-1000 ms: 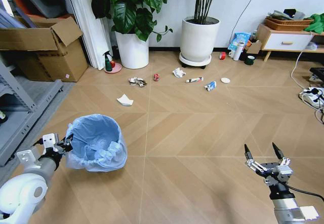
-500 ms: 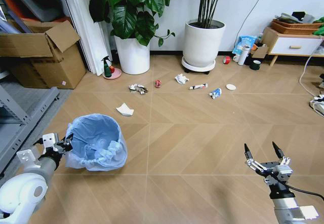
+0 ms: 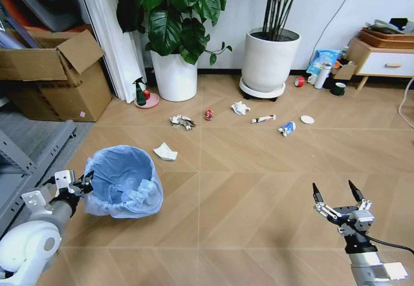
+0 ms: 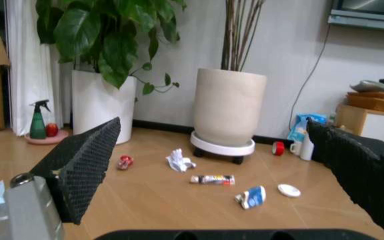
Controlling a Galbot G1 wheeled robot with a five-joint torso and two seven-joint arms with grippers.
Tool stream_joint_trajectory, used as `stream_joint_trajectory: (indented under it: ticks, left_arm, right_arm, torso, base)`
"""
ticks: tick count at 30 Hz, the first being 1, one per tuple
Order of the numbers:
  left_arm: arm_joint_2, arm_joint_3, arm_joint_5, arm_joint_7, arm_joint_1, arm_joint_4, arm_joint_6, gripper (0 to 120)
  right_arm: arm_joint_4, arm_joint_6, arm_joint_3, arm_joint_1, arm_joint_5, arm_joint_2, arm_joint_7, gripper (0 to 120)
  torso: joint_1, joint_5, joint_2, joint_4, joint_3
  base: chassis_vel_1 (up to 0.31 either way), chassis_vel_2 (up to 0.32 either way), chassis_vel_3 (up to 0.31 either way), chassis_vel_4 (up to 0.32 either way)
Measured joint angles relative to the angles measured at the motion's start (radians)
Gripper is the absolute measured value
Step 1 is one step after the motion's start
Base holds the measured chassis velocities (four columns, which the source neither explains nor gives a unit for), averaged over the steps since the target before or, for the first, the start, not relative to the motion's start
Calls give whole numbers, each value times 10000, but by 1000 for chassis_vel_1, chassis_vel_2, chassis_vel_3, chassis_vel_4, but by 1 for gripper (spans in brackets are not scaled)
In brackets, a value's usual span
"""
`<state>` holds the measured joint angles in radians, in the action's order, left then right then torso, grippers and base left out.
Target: Pick up the trash bin and place the garbage on the floor into it.
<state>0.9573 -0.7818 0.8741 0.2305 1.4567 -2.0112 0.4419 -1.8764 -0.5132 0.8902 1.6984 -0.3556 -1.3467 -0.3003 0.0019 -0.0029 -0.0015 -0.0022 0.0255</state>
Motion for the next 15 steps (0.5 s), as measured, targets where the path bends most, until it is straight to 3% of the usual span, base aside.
stream_joint_trajectory:
  ticks: [15]
  left_arm:
    - [-38, -4, 45, 4, -45, 0, 1, 0]
  right_arm:
    - [-66, -147, 45, 31, 69, -14, -12, 100]
  torso:
    - [0, -2, 0, -1, -1]
  base:
    - [-40, 275, 30, -280]
